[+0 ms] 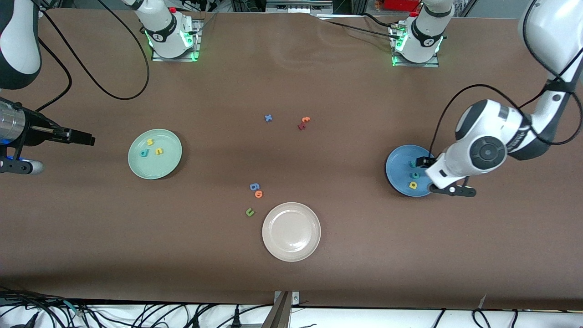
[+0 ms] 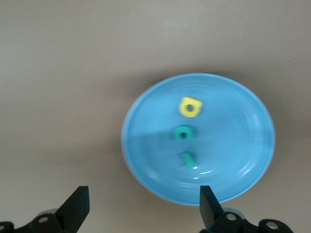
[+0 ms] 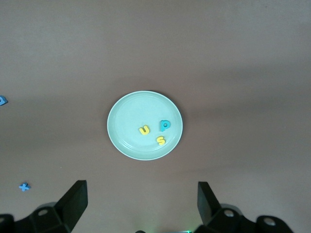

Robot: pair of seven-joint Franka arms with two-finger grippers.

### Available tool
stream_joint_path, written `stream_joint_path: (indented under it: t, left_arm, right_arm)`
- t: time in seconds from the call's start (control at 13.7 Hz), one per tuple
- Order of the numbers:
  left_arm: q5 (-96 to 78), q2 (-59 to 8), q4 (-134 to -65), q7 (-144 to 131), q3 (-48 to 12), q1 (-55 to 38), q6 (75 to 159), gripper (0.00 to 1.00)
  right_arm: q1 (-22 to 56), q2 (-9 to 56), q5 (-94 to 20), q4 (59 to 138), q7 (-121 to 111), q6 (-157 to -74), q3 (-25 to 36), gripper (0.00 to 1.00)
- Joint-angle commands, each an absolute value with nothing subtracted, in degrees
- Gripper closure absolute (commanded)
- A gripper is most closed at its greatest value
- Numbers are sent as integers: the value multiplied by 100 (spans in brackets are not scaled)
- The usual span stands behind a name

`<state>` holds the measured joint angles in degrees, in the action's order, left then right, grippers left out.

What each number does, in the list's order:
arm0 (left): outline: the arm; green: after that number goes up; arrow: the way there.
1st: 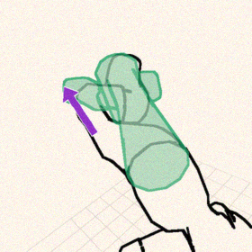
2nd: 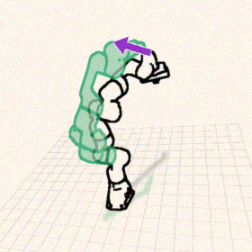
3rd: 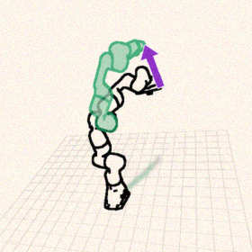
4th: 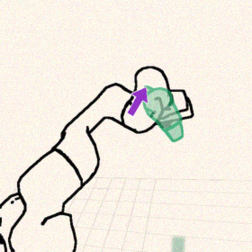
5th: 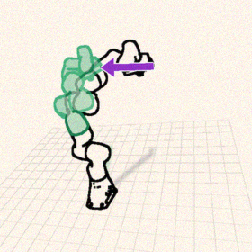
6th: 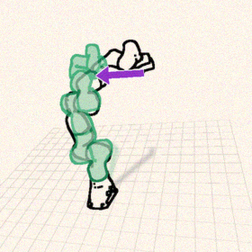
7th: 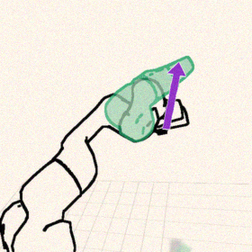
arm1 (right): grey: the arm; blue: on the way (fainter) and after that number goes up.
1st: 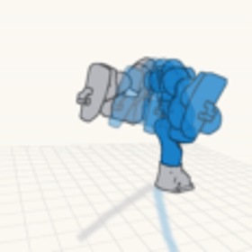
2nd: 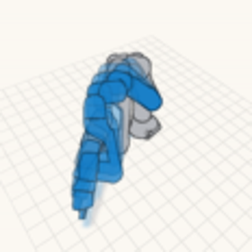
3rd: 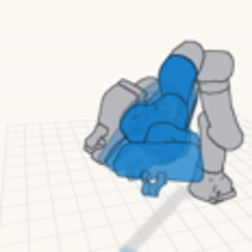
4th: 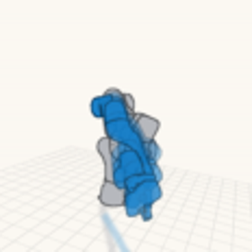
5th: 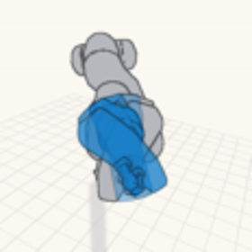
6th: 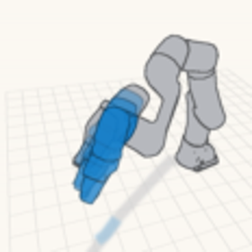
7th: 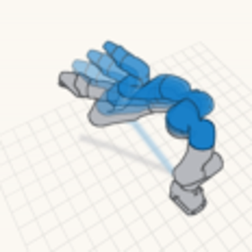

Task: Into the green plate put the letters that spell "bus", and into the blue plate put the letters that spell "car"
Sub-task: 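Carry the yellow letter to the blue plate with the left gripper, then open the left gripper to drop the yellow letter in the plate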

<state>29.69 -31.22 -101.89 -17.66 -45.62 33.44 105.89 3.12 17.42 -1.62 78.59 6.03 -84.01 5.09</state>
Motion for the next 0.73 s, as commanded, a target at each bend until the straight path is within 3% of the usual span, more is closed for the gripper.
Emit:
stream_joint_path:
  t: [0.0,0.66]
  left_arm:
    - [2821,-2997,-10029,-1319,-4588,3638,10327,0]
    - [2444,-2795,-10107,-1398,-4641,4086,10327,0]
  right_arm:
    - [255,1687,-88,7831,527,-8385,457,0]
    - [255,1687,-88,7831,527,-8385,457,0]
